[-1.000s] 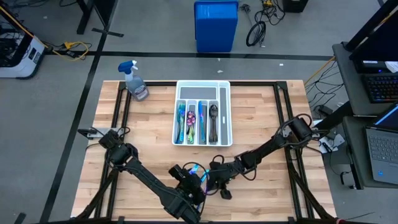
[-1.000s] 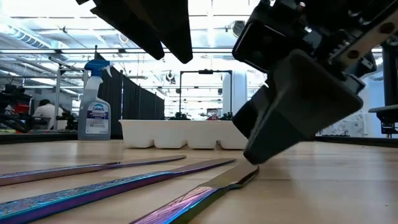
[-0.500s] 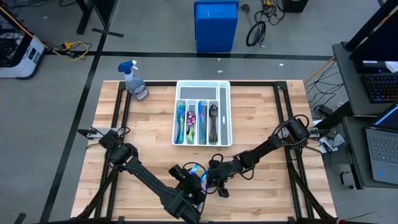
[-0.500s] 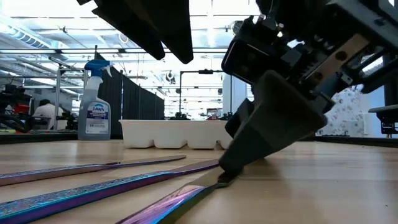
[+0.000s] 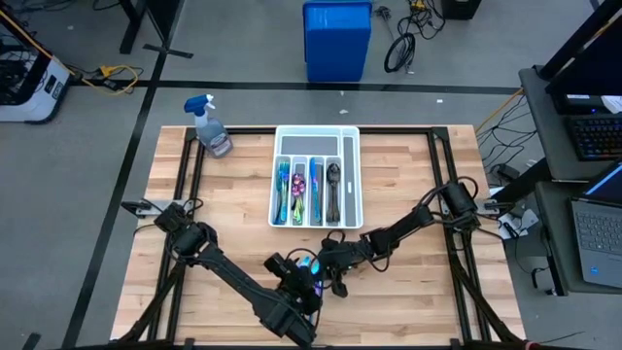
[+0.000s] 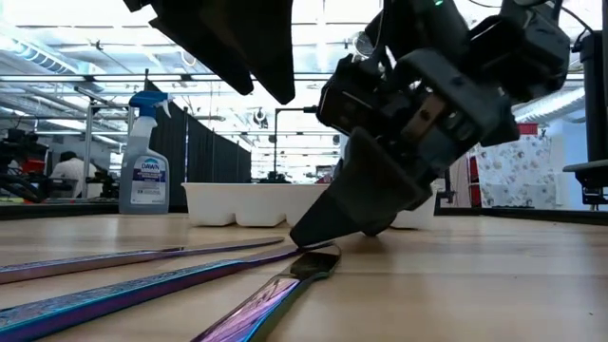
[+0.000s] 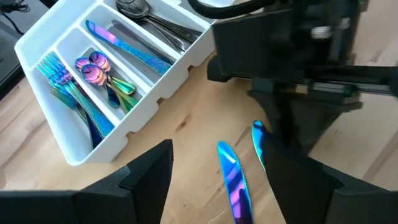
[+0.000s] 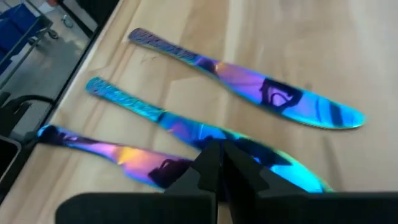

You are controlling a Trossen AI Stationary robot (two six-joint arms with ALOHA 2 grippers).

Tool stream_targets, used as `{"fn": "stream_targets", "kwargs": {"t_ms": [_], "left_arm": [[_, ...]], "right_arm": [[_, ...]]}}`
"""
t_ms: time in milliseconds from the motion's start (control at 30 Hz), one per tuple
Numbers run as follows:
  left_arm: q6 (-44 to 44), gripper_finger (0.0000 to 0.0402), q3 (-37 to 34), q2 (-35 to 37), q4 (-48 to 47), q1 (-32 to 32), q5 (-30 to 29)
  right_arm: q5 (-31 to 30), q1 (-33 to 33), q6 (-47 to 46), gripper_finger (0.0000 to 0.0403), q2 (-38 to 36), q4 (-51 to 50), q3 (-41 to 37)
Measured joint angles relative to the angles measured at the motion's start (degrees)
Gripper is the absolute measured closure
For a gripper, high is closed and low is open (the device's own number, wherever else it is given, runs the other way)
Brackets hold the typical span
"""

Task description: Sort silverware

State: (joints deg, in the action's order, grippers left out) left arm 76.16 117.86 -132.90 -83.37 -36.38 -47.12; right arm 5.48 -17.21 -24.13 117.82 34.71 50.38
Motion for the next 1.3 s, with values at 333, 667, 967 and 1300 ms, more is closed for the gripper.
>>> {"fn": "stream_targets", "kwargs": {"t_ms": [333,667,967,1300], "left_arm": [[-0.07,0.0168,2.55,-0.02,-1.77,0.45,-0.87],[-0.09,0.0168,3.58,-0.02,-2.64,0.41,-1.57],[0.04,0.0169,3.58,-0.02,-2.54,0.27,-1.26],[0.04,0.0168,3.58,-0.02,-2.54,0.24,-1.13]], "right_arm": [[1.52,-1.13,2.34,0.0403,-2.74,0.79,-0.3],[1.47,-7.06,2.06,0.0403,-2.75,1.15,-0.23],[-2.61,-5.61,1.06,0.0403,-0.94,0.79,-0.18],[-2.43,-2.97,0.82,0.0403,0.17,1.02,-0.01]]}}
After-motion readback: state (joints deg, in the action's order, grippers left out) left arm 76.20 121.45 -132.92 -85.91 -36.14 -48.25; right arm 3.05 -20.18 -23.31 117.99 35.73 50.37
